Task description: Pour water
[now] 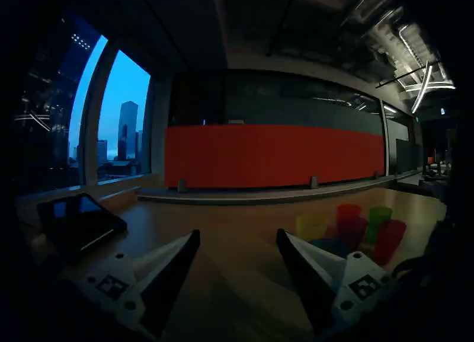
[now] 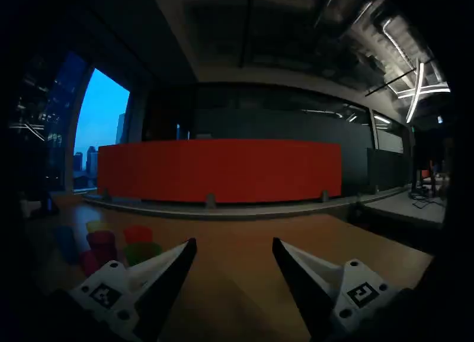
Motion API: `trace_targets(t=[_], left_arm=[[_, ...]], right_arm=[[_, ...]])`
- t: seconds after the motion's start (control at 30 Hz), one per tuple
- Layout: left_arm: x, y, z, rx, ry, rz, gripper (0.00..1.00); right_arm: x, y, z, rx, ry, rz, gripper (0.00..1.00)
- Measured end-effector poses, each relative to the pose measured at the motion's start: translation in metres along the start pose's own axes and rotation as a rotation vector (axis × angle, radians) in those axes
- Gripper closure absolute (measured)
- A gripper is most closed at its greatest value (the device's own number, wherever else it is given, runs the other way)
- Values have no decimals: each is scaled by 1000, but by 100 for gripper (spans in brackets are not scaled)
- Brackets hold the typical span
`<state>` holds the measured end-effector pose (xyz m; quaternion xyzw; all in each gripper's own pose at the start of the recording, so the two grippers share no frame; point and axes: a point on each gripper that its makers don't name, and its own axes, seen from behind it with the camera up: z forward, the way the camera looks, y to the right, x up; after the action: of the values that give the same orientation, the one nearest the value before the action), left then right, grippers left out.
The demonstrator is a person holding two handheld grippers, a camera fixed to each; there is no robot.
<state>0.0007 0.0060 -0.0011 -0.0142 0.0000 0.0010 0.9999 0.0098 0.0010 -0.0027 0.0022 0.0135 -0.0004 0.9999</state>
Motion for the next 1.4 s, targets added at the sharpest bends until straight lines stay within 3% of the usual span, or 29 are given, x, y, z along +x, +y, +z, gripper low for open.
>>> trace_targets(t=[1.4], left_arm=[[0, 0, 1, 0, 0, 0, 5]], right_arm=[[-9, 0, 1, 0, -27, 0, 1]])
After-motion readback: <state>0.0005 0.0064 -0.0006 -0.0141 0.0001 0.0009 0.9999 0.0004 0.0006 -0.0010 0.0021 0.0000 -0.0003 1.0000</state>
